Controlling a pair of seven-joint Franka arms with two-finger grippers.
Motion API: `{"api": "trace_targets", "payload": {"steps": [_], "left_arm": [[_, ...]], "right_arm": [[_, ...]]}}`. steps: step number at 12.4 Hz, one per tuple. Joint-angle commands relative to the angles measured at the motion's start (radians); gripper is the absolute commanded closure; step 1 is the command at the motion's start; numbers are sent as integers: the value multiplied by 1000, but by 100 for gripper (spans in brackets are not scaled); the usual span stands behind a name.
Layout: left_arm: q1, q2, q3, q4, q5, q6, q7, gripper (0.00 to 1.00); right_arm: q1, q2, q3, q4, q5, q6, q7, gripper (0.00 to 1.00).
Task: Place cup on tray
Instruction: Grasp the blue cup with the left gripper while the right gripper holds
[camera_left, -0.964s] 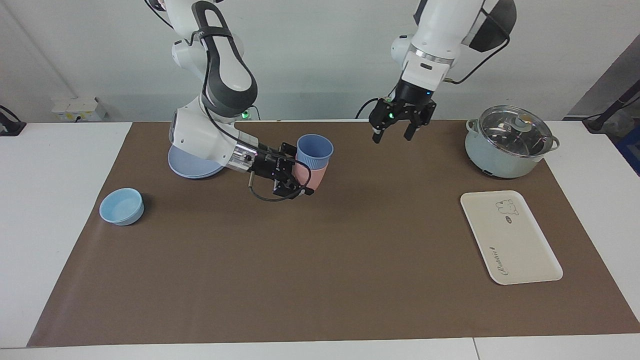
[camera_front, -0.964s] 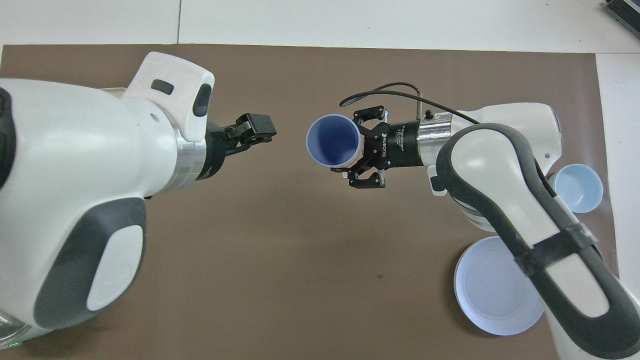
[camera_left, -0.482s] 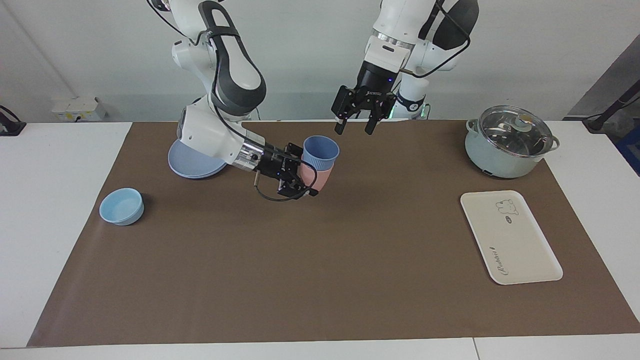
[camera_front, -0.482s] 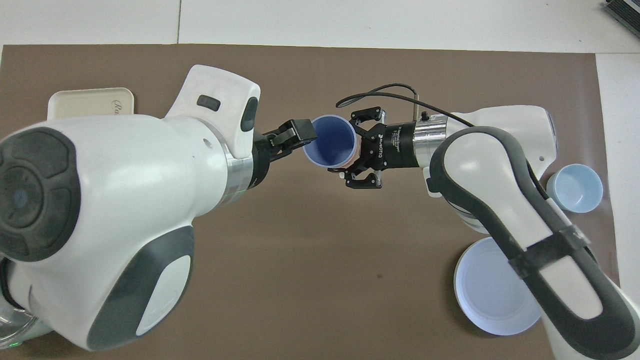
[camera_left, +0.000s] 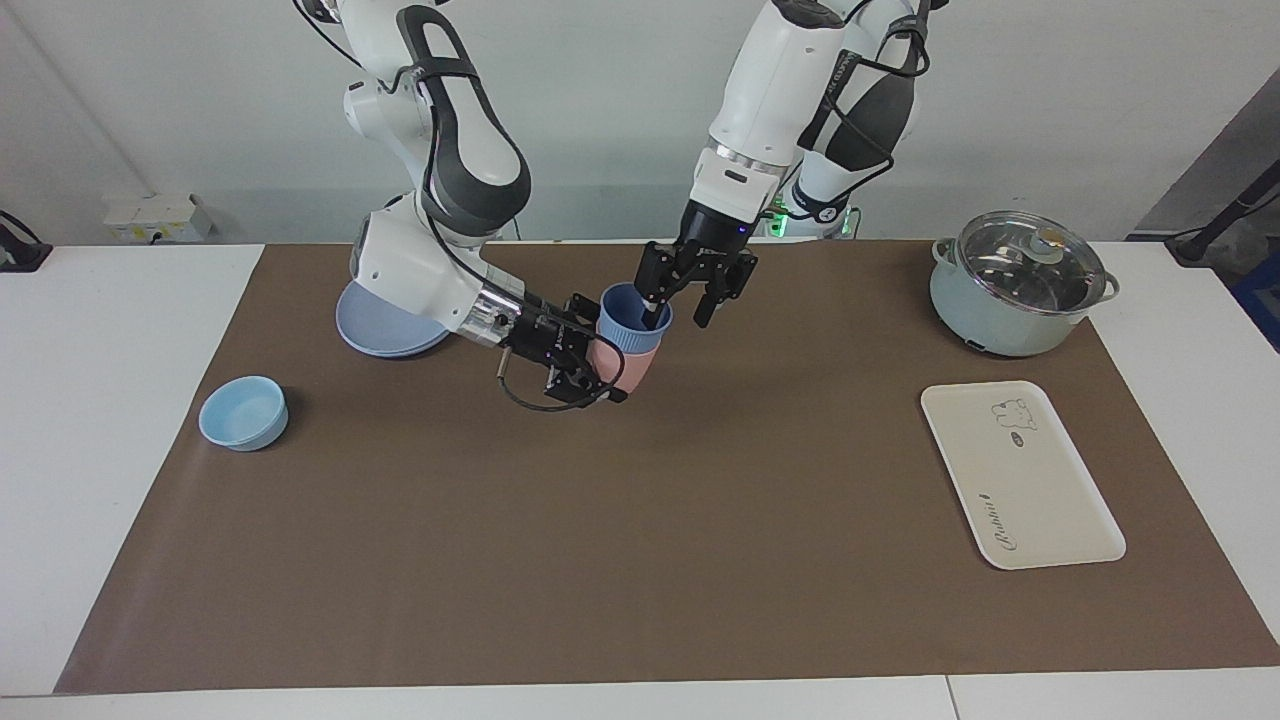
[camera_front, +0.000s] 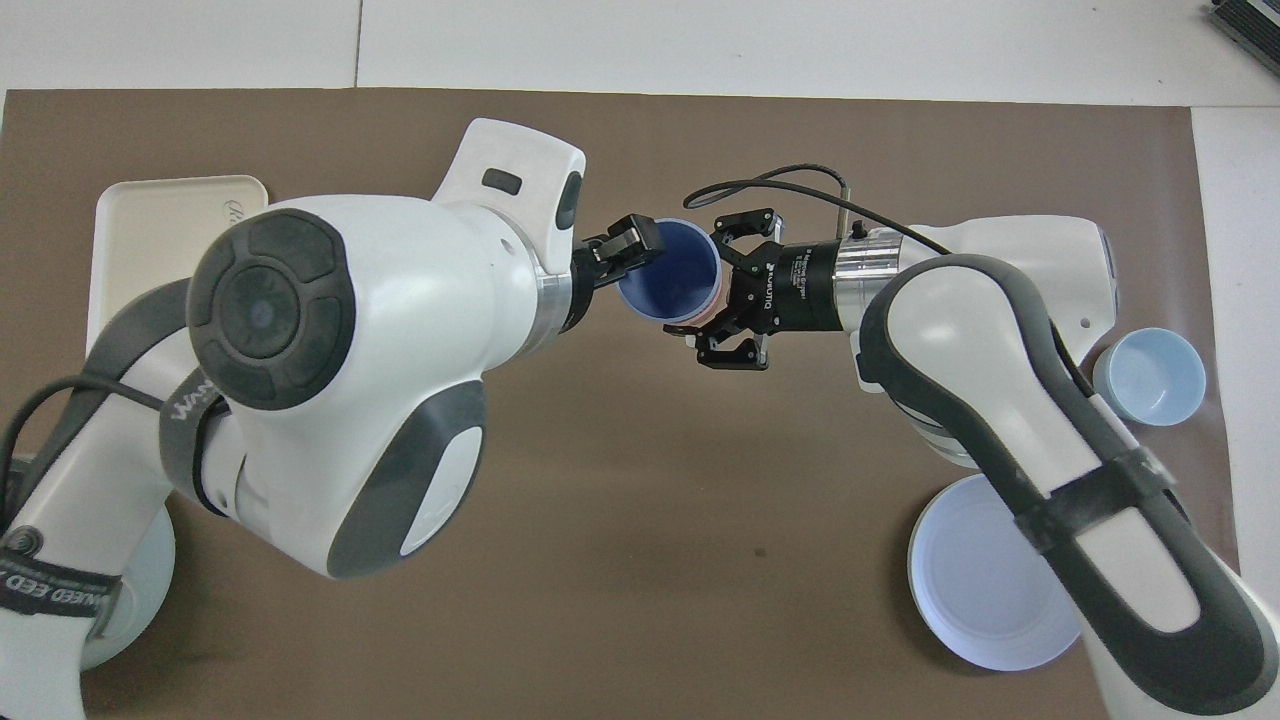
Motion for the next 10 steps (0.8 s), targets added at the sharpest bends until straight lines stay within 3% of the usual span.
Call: {"api": "trace_targets", "payload": {"steps": [1,2,6,10], "left_arm": [[-16,8,13,19,26,14,-35,70],[-20,6,13,19,24,8,-36,98],[-19,8,13,33,13,-7,-76,100],[-5,-11,21,134,13,-192,-82,100]], "right_arm": [[3,-12,2,-6,33,19,14,100],[3,-12,2,-6,31,19,14,100],[3,-11,2,-4,30,19,13,100],[-5,-9,2,-1,31,16,25,100]]}}
